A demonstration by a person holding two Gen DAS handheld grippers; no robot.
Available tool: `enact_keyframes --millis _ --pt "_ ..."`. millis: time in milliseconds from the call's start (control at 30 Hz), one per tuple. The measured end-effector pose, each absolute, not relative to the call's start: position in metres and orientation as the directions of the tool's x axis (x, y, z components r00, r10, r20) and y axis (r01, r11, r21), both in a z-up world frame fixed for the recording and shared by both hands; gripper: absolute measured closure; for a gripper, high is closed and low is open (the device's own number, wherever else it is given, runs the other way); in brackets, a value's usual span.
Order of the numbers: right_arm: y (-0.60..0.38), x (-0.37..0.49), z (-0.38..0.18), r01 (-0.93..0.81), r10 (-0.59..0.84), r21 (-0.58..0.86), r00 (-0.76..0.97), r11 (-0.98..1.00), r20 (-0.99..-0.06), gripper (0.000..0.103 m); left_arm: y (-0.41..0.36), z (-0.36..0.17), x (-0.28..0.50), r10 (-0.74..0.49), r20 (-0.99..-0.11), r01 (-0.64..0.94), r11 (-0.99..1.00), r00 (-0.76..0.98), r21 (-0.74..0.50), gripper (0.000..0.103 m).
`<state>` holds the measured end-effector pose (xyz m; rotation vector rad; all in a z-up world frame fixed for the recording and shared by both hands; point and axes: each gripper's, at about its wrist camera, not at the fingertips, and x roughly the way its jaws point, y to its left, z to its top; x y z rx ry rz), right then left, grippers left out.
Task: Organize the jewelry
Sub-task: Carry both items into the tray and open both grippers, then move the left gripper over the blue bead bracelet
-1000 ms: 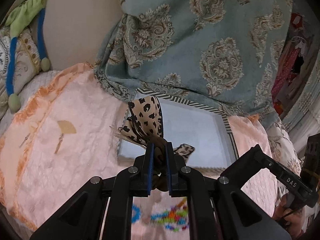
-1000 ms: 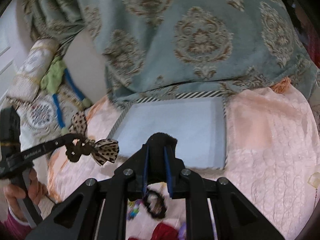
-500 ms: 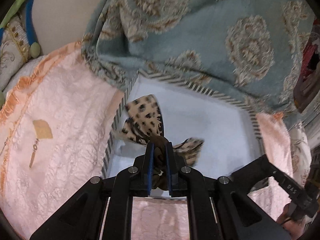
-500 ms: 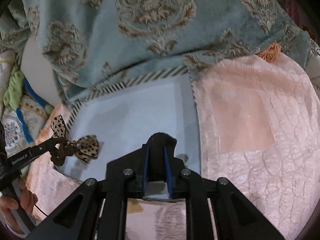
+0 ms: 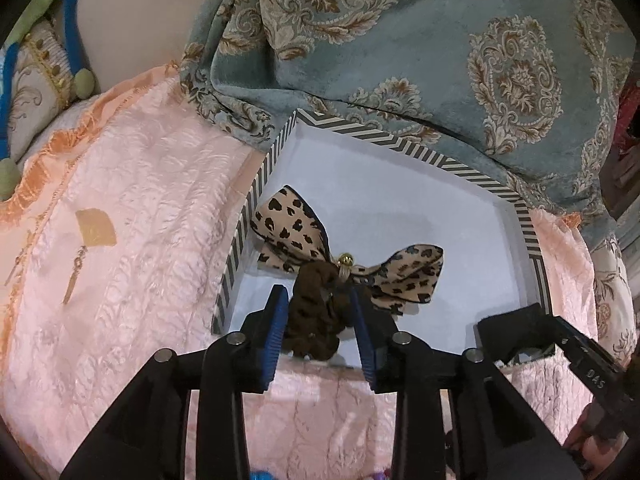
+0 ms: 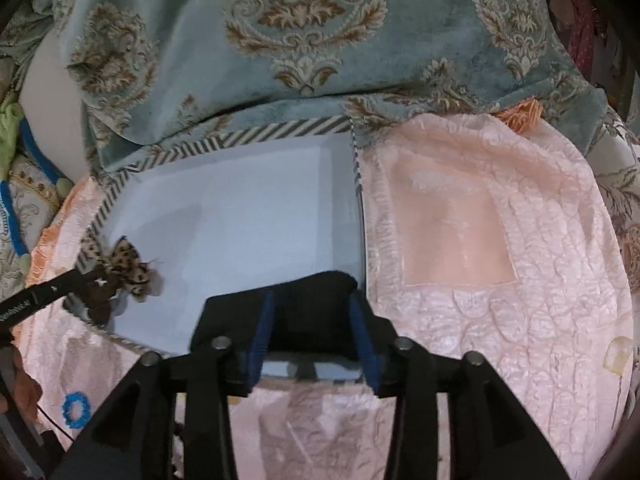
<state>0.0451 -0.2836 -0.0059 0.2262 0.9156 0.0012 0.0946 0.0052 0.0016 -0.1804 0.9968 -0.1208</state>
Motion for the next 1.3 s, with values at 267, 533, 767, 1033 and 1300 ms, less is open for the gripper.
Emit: enact_keyframes --millis 267,533,767,1033,1300 --pt "-0.264 0.007 0.021 0.042 0.140 0.216 0.642 0.975 -0.754 0.058 0.000 0.017 0.059 -0.143 -0.806 0.035 0.988 0.574 -0.150 0.087" --pt "-0.238 -0.038 0.045 -0.019 0.157 0.195 0.673 0.981 -0.723 0.049 0.001 0.033 0.014 -0.127 -0.778 0.052 0.991 0.615 -0.120 0.087" --pt "-0.222 -0.067 0.054 -0.047 0.169 0.189 0.684 0.981 -0.710 0.048 0.002 0.045 -0.019 -0.116 -0.747 0.045 0.992 0.654 -0.115 0.087" --pt "-0.218 -0.086 0.054 -0.047 0.176 0.197 0.675 0.979 -0.716 0.046 -0.003 0.051 -0.041 -0.106 -0.738 0.047 0.994 0.667 -0.101 0.087" --pt "-0.222 -0.102 0.053 -0.046 0.170 0.188 0.667 0.981 -0.725 0.044 -0.009 0.047 -0.056 -0.099 -0.744 0.054 0.995 0.661 -0.085 0.087"
